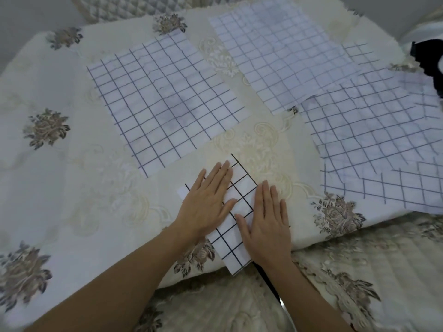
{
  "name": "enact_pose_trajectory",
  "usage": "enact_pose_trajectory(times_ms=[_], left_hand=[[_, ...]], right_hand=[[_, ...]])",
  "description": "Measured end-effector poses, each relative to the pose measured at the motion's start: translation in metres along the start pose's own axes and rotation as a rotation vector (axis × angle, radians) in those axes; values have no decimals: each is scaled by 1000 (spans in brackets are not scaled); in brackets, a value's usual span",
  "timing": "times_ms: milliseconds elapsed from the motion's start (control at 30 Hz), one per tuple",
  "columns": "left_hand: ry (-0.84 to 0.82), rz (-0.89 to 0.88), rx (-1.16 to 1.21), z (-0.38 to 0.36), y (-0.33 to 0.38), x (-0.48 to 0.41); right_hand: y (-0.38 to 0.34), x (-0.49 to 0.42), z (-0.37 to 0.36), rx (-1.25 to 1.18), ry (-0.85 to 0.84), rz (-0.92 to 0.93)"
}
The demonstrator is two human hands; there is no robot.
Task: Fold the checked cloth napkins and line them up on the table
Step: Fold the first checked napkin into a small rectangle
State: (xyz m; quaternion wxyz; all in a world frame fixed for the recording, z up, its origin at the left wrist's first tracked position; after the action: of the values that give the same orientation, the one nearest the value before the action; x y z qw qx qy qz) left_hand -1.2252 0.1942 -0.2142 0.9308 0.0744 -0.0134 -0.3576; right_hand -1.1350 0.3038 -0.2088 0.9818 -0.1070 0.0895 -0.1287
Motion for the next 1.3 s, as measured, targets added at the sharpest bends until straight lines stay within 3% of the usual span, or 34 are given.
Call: enact_pose_trajectory(times_ms=[367, 500, 667, 800, 1033, 1300], left_hand=[[-36, 45, -47, -6, -8, 17], [54, 203, 4, 21, -4, 30], [60, 469, 51, 15, 20, 51], [74, 685, 69, 12, -1, 53], [68, 627, -22, 23, -26, 32], [189, 549, -66, 41, -42, 12]], right_hand=[[-3, 0, -14, 18, -91, 55], [-10, -19, 4, -35, -101, 148], [-47, -62, 2, -168, -113, 512], [-42, -103, -1, -243, -73, 502], [-65, -137, -12, -175, -102, 783], [-79, -160, -21, -128, -167, 816]])
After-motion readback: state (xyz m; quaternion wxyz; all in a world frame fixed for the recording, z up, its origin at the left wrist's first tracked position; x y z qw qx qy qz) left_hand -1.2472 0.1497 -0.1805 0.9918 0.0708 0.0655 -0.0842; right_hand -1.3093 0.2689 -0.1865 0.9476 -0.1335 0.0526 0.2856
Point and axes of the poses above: each hand's wrist, its own x-axis away from the middle knuckle, its own z-axis out of the back of the hand, y = z × x, the point moved 10 cm from there along -x, towards the middle knuckle, and after that the axes turned 7 degrees about y, right-handed, at the moved point
